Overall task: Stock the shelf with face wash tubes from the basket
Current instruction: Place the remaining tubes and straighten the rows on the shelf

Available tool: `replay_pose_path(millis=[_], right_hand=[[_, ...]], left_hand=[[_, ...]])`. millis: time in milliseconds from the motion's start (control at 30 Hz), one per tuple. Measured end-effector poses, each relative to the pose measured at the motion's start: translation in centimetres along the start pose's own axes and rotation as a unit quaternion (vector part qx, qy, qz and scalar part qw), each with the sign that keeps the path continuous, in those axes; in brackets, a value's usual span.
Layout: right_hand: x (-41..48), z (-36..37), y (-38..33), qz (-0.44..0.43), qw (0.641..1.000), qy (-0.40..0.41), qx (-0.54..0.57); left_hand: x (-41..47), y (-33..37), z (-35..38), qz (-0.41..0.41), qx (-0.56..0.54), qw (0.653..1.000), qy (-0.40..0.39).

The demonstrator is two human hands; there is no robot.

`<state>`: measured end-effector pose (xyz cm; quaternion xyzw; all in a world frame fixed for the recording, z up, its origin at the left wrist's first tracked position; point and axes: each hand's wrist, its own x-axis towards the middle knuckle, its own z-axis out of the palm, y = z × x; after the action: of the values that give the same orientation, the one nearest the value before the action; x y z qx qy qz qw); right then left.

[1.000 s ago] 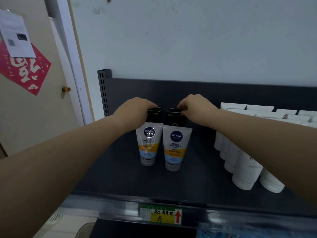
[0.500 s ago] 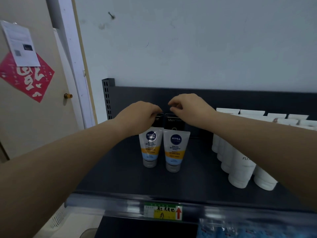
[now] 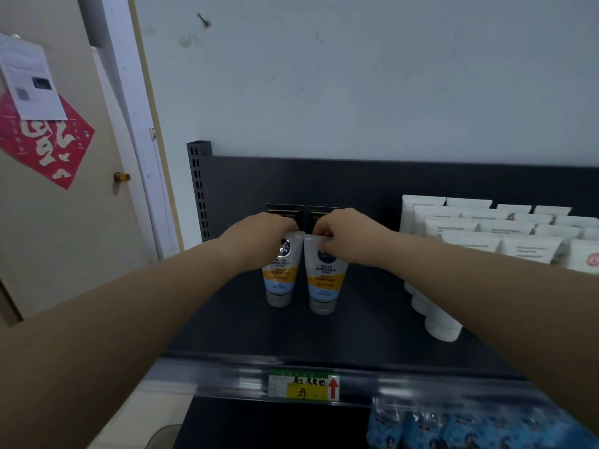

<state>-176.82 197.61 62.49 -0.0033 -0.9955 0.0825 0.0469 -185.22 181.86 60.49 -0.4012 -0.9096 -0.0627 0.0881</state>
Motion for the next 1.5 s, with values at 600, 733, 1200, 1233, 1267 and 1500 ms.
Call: replay_pose_path(millis=[600, 733, 1200, 1233, 1267, 1500], right_hand=[[0.2, 0.8, 0.1, 0.018, 1.000, 0.010, 0.000], [0.3, 0.7, 0.3, 0.020, 1.000, 0.008, -0.003], [0.6, 0.9, 0.7, 0.010, 1.000, 0.013, 0.001], [0.6, 1.0, 0.7, 0.010, 1.000, 0.013, 0.001], [0.6, 1.0, 0.7, 0.008, 1.000, 0.014, 0.002], [0.1, 1.3, 0.8, -0.007, 0.999, 0.032, 0.002]], left_hand=[[0.3, -0.3, 1.2, 0.005, -0.015, 0.999, 0.046], [0.2, -0.4, 1.3, 0.002, -0.016, 0.998, 0.054], [0.0, -0.1, 1.4, -0.004, -0.012, 0.998, 0.058], [-0.1, -0.1, 1.4, -0.006, -0.014, 0.998, 0.056], [-0.1, 0.0, 1.5, -0.007, -0.015, 0.998, 0.053], [-0.3, 0.4, 1.9, -0.002, 0.015, 0.997, 0.070]])
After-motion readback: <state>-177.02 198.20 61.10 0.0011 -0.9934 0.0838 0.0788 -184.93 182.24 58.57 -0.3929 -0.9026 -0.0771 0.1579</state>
